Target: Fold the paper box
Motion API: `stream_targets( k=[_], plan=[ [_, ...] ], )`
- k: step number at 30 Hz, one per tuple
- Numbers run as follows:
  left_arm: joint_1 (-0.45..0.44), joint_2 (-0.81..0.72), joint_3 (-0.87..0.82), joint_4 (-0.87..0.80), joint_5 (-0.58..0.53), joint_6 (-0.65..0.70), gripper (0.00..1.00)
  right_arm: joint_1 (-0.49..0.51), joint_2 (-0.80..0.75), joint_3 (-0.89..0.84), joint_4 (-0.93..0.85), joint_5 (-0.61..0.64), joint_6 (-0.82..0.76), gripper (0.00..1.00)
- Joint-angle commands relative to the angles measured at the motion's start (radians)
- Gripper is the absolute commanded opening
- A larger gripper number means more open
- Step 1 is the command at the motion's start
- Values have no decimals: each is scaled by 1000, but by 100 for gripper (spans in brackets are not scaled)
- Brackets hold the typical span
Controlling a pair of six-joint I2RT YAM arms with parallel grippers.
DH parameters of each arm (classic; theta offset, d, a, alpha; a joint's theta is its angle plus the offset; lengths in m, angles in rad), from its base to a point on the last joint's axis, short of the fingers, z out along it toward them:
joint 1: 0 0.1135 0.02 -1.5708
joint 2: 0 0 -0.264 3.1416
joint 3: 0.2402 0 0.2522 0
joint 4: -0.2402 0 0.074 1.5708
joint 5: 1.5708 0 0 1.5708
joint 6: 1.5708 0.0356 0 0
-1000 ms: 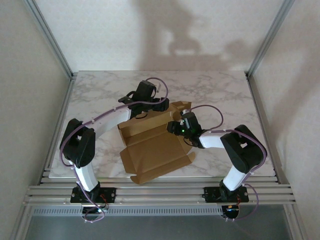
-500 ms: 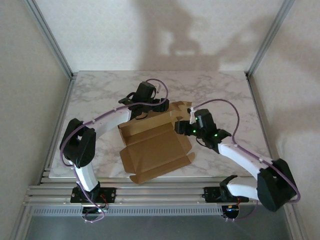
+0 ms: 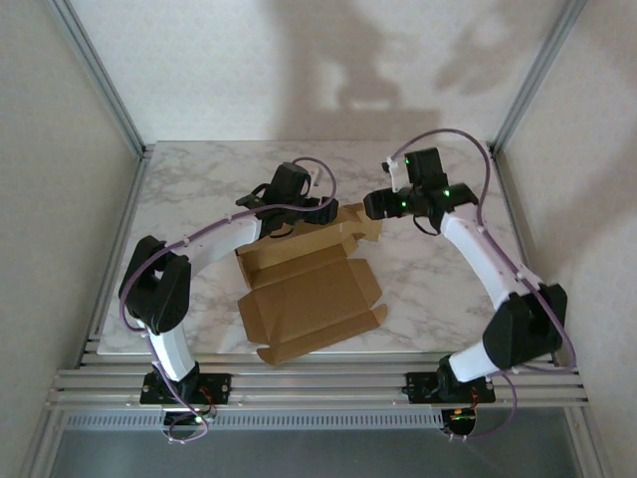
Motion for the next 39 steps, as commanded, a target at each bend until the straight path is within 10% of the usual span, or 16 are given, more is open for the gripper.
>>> stream_targets(
  k=[1,12,26,39],
  plan=[
    [-11,21,-19,-16,19,31,84,-7,87,102,-171,-37,-127,79],
    [-11,29,-10,-19,21,48,84,-9,258,212,-193,-53,-189,77],
    [-5,55,18,-1,2,-21,83,66,190,88,-153,-41,-132,17],
    [-2,73,3,9,-57,-93,82,171,133,116,-216,-8,-110,7]
  ],
)
